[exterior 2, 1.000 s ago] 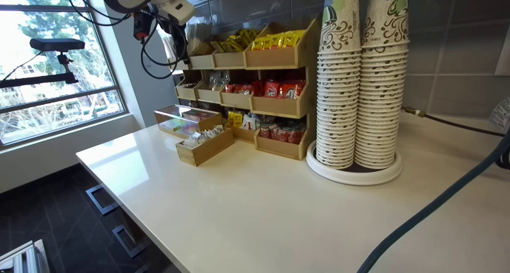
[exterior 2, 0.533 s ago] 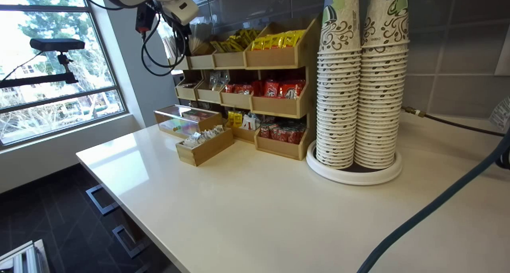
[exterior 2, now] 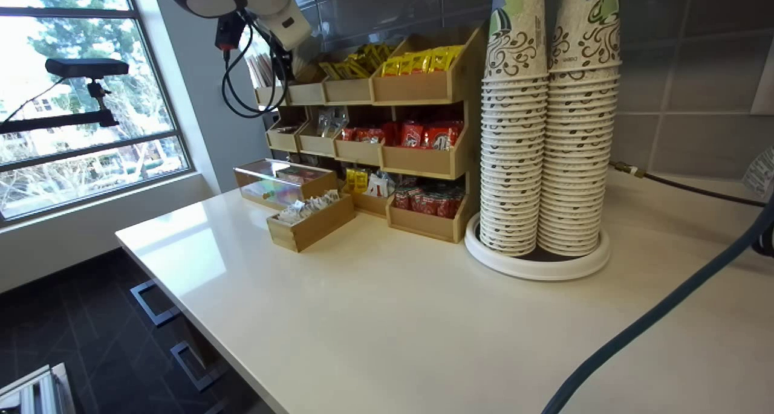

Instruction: Remove a brown stick from the second top compartment from the left and put it on the counter

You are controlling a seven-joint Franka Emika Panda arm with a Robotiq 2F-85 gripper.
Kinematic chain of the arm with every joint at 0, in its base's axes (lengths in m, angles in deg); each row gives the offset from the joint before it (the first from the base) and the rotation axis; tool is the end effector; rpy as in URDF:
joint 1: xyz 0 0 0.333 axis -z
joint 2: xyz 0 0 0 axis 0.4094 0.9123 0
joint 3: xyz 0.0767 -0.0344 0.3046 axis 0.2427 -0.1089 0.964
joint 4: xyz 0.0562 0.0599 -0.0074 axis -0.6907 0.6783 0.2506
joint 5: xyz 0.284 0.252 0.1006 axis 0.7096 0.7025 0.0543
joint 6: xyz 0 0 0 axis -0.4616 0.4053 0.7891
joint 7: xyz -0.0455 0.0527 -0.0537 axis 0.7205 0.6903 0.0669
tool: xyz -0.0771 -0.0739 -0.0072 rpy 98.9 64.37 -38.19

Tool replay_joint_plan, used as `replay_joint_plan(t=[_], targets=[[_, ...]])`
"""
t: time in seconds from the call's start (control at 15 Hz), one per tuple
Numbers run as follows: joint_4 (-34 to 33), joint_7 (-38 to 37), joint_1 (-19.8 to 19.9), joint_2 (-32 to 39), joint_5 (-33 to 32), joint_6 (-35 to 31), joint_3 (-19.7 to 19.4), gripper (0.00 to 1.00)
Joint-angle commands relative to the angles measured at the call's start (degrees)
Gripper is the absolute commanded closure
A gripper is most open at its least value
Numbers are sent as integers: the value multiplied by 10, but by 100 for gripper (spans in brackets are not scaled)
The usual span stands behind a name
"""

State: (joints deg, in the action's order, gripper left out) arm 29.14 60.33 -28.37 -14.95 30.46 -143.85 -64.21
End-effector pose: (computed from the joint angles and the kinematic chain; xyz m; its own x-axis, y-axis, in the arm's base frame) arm 0.5954 0.0984 0.5410 0.6580 -0.7303 -0.1833 -0.4792 -0.2183 -0.8501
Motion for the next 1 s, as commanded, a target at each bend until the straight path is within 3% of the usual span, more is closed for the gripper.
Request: replay_joint_plan(t=[0.0,0.4,0.93], targets=[[-29,45,-8,22,62,-36,1,0],[-46,116,-16,43,104,-114,20,0],[-80,170,-27,90,103,-237,42,0]])
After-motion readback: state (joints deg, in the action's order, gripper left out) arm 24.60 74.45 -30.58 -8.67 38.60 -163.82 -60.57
